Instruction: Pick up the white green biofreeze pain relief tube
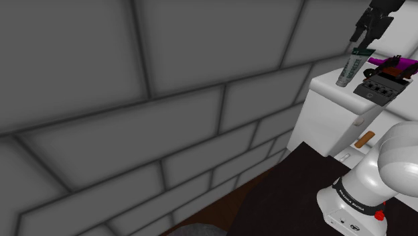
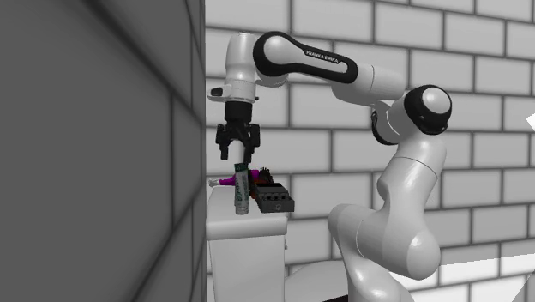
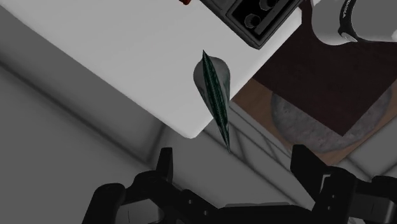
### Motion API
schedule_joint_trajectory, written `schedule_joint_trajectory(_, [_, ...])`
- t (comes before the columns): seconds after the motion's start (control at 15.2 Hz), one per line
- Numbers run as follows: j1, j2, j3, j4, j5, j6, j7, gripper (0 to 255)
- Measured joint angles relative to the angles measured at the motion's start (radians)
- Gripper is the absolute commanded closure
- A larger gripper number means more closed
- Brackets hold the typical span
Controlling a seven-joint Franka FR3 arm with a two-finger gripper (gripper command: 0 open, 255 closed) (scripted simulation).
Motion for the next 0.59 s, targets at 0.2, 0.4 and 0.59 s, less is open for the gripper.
schedule_joint_trajectory(0.2, [-0.003,-0.014,-0.012,-0.043,-0.011,0.033,-0.007,0])
schedule_joint_trajectory(0.4, [-0.008,-0.029,-0.016,-0.088,-0.018,0.063,-0.002,0])
schedule_joint_trajectory(0.59, [-0.009,-0.032,-0.019,-0.099,-0.021,0.072,-0.003,255])
